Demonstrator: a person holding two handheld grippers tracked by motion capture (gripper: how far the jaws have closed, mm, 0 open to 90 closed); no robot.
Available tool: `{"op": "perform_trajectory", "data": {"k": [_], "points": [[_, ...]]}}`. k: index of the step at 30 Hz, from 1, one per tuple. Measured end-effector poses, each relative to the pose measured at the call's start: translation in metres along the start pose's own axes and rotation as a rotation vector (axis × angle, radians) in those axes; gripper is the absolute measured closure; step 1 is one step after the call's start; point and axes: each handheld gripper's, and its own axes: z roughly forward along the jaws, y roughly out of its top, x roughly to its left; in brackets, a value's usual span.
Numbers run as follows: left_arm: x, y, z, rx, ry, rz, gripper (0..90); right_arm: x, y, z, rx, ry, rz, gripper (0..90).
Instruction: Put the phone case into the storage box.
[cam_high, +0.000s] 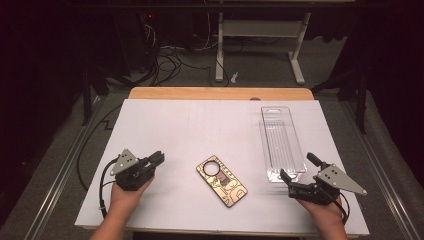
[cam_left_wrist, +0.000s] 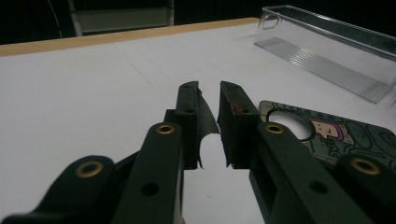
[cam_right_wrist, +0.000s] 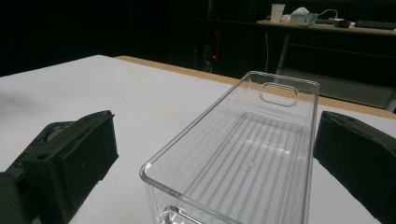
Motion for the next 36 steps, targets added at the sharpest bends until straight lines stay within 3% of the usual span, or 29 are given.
{"op": "perform_trajectory", "data": {"k": [4,8,12,17,18,25,30,36], "points": [[0.001,0.000,0.000,0.002,-0.001,0.001,89.2,0.000,0.000,0.000,-0.003,0.000,-0.001,0.6],[0.001,-0.001,0.001,0.005,-0.013,-0.004,89.4,0.000,0.000,0.000,-0.001,0.003,0.001,0.6],[-0.002,-0.001,0.005,0.019,-0.050,0.000,89.7,0.000,0.001,0.000,-0.005,-0.001,-0.004,0.6],[-0.007,0.000,0.010,0.012,-0.108,-0.021,89.7,0.000,0.001,0.000,-0.005,-0.003,0.001,0.6],[-0.008,0.000,0.012,0.008,-0.137,-0.036,89.7,0.000,0.001,0.000,-0.005,-0.004,0.001,0.6],[-0.027,0.008,0.029,0.062,-0.151,-0.024,89.7,-0.002,0.001,-0.001,-0.012,-0.005,0.004,0.6],[-0.047,0.018,0.045,0.097,-0.165,0.015,89.6,-0.003,0.001,-0.002,-0.010,-0.004,0.008,0.7],[-0.063,0.025,0.065,0.123,-0.218,0.021,89.5,-0.003,0.001,-0.002,-0.012,-0.002,0.013,0.7]]}}
